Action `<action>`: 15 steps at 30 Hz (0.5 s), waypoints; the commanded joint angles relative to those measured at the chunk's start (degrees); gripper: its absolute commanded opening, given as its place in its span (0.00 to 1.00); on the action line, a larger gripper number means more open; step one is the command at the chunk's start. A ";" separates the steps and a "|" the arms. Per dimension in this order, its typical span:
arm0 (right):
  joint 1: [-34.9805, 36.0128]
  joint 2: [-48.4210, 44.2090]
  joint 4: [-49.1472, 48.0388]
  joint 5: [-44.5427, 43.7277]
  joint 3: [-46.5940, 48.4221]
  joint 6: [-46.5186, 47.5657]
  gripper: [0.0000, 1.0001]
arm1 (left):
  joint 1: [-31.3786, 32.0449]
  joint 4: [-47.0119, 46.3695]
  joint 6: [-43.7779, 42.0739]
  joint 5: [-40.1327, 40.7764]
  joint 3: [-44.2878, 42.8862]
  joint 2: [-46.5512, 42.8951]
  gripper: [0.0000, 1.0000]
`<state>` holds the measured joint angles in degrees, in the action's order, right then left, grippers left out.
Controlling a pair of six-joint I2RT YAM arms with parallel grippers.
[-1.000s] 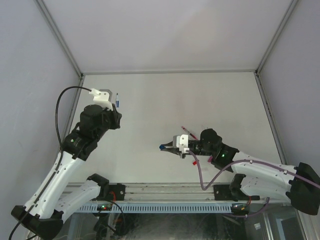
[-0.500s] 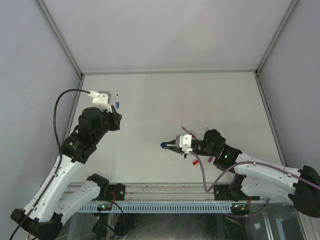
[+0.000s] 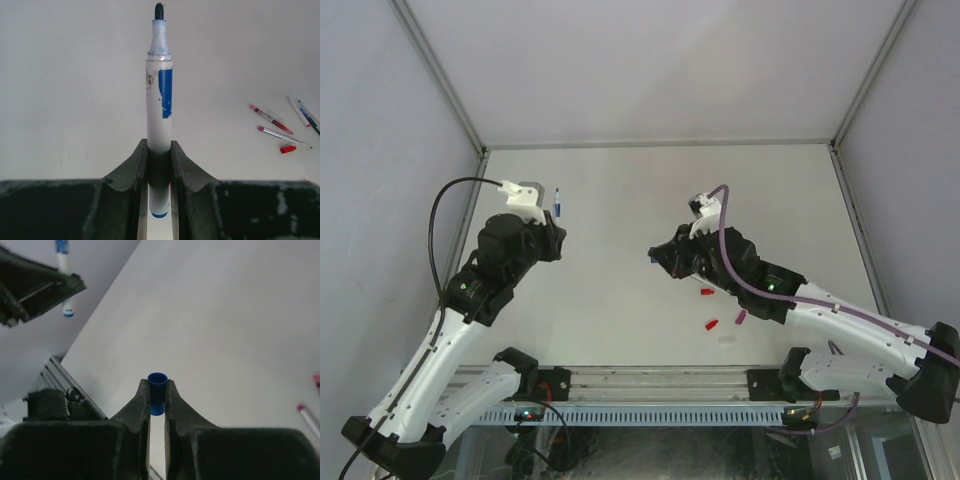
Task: Insert the pens into the pen caps
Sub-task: Place the pen cap at the center of the board.
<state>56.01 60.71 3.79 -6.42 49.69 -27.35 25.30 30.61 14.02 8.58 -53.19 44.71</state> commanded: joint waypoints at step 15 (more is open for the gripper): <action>-5.61 -11.31 22.34 -9.66 -1.43 -52.69 0.00 | -0.34 -2.69 0.74 -1.71 0.67 0.57 0.00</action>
<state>52.03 51.96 27.68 -18.79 49.87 -73.56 25.30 30.55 14.04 8.12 -53.19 45.39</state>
